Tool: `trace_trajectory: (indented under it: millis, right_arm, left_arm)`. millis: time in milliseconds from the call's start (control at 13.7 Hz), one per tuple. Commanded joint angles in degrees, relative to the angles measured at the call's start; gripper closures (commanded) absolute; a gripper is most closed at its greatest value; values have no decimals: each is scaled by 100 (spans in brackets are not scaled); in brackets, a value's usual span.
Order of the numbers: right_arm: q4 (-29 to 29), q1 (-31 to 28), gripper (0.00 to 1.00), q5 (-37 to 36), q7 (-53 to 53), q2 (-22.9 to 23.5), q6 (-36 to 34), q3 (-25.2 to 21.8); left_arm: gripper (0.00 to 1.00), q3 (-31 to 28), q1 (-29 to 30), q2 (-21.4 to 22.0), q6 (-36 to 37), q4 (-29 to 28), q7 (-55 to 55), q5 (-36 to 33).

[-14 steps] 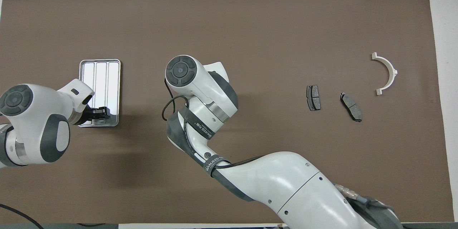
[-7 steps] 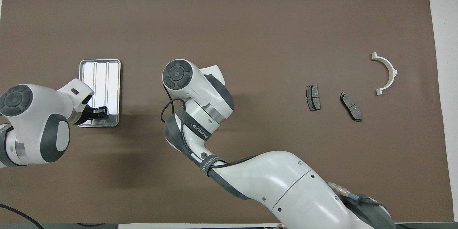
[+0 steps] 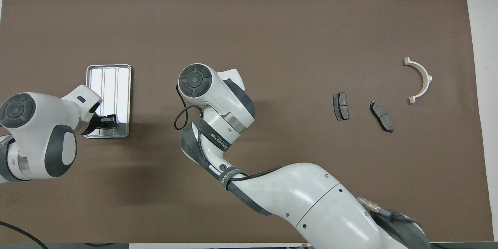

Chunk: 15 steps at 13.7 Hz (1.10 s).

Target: Place bearing gear from tray to pile

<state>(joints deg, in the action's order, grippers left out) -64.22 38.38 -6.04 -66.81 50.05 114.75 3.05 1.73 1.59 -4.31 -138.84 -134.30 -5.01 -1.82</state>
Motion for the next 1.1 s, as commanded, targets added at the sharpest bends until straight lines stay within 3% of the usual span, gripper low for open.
trace_trajectory:
  millis: [0,219,292,512,658,804,1023]
  right_arm:
    - [103,-76,39,-100,-104,119,117,20]
    - [94,-120,55,-56,-104,119,144,20]
    - [85,-120,68,-30,-104,111,205,29]
    - [68,-129,82,41,-95,111,241,29]
    - [68,-138,100,41,-69,111,241,29]
    - [76,-138,100,32,-60,111,223,29]
    - [137,-340,100,93,263,-82,-188,134]
  left_arm:
    - [49,-15,-27,62,-205,-150,-70,33]
    - [50,-6,-27,-8,-214,-150,-62,33]
    - [55,-6,-27,-8,-214,-150,-70,33]
    - [66,-6,-27,-8,-187,-150,-70,33]
    - [81,-6,-27,-8,-170,-141,-70,33]
    - [96,-6,-27,-26,-109,-53,-79,42]
    - [100,11,-45,-35,530,455,-114,225]
